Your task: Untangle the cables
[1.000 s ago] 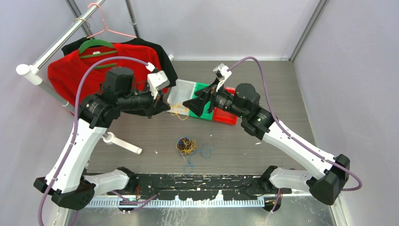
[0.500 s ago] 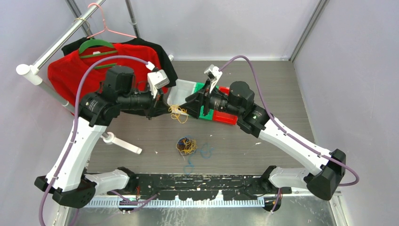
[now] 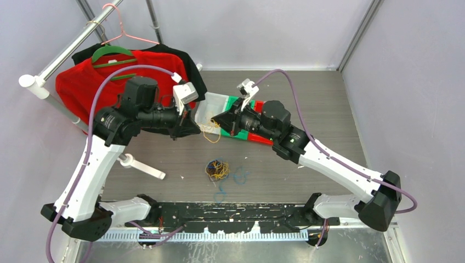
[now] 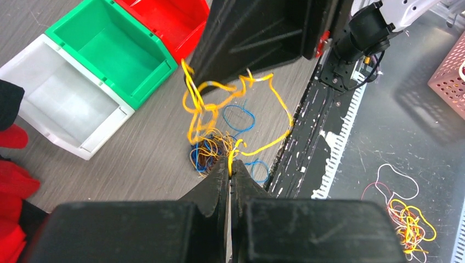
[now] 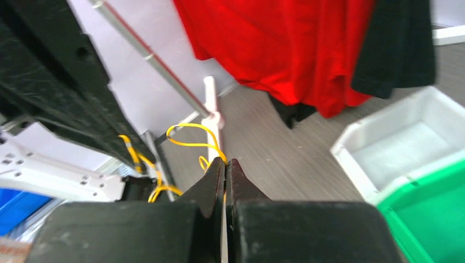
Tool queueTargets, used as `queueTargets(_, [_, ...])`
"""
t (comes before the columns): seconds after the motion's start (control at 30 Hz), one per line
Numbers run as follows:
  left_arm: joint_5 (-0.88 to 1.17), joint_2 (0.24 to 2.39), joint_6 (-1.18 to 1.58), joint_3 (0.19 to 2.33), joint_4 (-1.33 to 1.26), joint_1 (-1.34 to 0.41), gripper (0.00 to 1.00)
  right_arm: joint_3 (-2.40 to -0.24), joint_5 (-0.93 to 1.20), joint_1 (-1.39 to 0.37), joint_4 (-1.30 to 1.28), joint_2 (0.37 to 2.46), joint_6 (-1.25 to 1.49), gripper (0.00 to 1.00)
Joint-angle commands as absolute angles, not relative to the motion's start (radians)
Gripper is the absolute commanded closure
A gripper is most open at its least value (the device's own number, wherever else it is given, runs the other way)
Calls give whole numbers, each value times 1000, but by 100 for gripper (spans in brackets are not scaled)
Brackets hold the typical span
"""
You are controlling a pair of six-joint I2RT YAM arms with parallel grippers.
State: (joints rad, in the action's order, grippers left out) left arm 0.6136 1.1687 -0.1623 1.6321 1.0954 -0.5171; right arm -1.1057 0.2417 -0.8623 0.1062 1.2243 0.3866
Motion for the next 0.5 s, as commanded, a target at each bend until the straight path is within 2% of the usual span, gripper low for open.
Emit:
queueTargets(0.0, [623, 1140, -180, 1623, 1086, -519, 100, -1057, 21, -842, 178, 1129, 353, 99])
queueTargets(0.07, [613, 1137, -182, 1605, 1079, -518, 100, -1034, -32, -816, 169, 1098, 357, 99])
queueTargets(0.1, [605, 1134, -176, 1595, 1072, -518, 96, -1028, -60, -801, 156, 1085, 360, 99])
queueTargets(0.13, [596, 1132, -173, 1583, 1060, -518, 85, -1025, -76, -786, 134, 1075, 359, 99])
queueTargets(0.17, [582, 1130, -172, 1569, 1050, -518, 57, -1029, -99, -768, 104, 1067, 349, 99])
queueTargets(0.2, [555, 1129, -174, 1551, 1043, -518, 34, -1033, -140, -756, 63, 1065, 330, 99])
queueTargets(0.27, [506, 1137, -187, 1524, 1046, -519, 22, -1043, -253, -735, -11, 1070, 275, 99])
queueTargets(0.33, [469, 1154, -194, 1507, 1058, -518, 1, -1045, -364, -705, -63, 1090, 231, 99])
queueTargets(0.47, [469, 1187, -197, 1483, 1084, -518, 0, -1054, -534, -624, -111, 1169, 186, 99])
